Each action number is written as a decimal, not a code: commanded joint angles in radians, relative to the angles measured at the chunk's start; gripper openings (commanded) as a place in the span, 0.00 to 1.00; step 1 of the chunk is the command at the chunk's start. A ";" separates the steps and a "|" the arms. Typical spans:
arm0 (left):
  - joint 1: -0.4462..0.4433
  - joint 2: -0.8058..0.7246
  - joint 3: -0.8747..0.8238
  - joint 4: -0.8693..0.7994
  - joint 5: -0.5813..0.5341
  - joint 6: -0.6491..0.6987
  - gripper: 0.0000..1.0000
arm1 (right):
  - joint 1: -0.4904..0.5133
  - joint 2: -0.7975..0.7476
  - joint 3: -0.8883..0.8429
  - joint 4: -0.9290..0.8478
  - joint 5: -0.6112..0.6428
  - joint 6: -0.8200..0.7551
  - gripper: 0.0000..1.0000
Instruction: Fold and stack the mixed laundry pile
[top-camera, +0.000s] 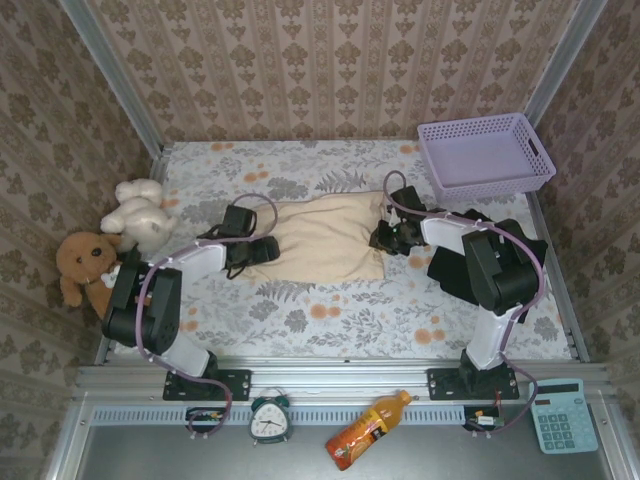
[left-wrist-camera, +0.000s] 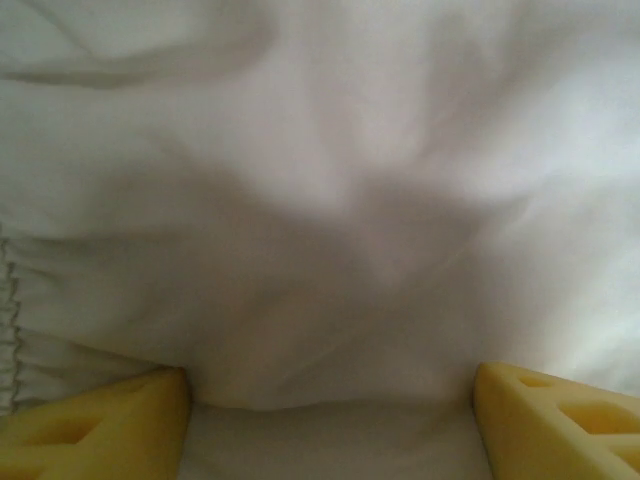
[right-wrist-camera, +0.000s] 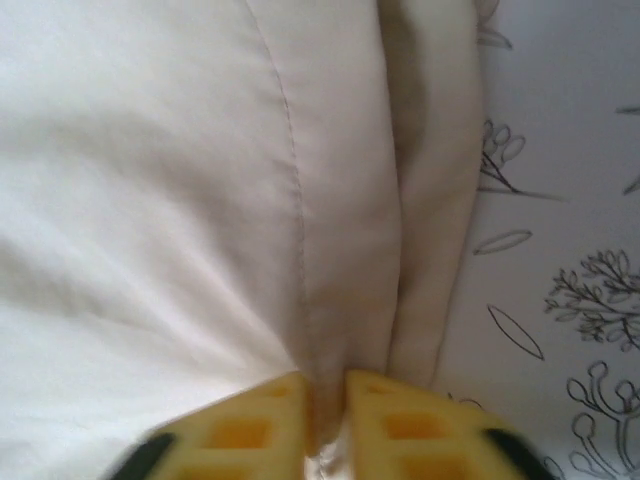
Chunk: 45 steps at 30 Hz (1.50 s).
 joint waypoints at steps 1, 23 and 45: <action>0.012 0.044 -0.006 0.058 -0.044 -0.011 0.76 | -0.011 -0.078 0.027 -0.001 -0.038 0.026 0.03; 0.020 0.127 0.054 0.002 0.002 0.001 0.77 | -0.097 0.157 0.332 -0.060 0.105 -0.006 0.28; 0.308 -0.190 -0.026 -0.014 0.145 -0.080 1.00 | 0.256 0.281 0.533 -0.005 0.122 0.029 0.22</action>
